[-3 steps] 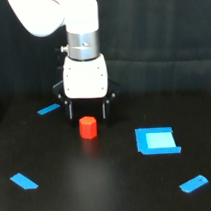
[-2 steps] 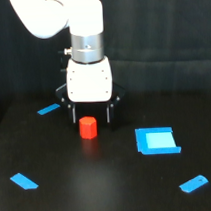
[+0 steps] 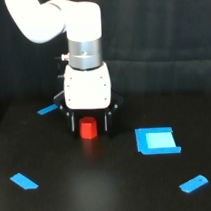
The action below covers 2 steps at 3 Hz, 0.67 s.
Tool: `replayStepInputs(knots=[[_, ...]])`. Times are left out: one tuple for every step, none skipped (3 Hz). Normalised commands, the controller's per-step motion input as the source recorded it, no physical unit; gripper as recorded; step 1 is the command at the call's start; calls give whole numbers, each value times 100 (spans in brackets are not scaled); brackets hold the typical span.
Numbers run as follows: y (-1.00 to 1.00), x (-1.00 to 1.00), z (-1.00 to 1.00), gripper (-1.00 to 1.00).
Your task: Pick up the red object from the table
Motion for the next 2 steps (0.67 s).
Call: replayStepInputs(knots=[[6, -1, -24, -100], [3, 1, -14, -87]])
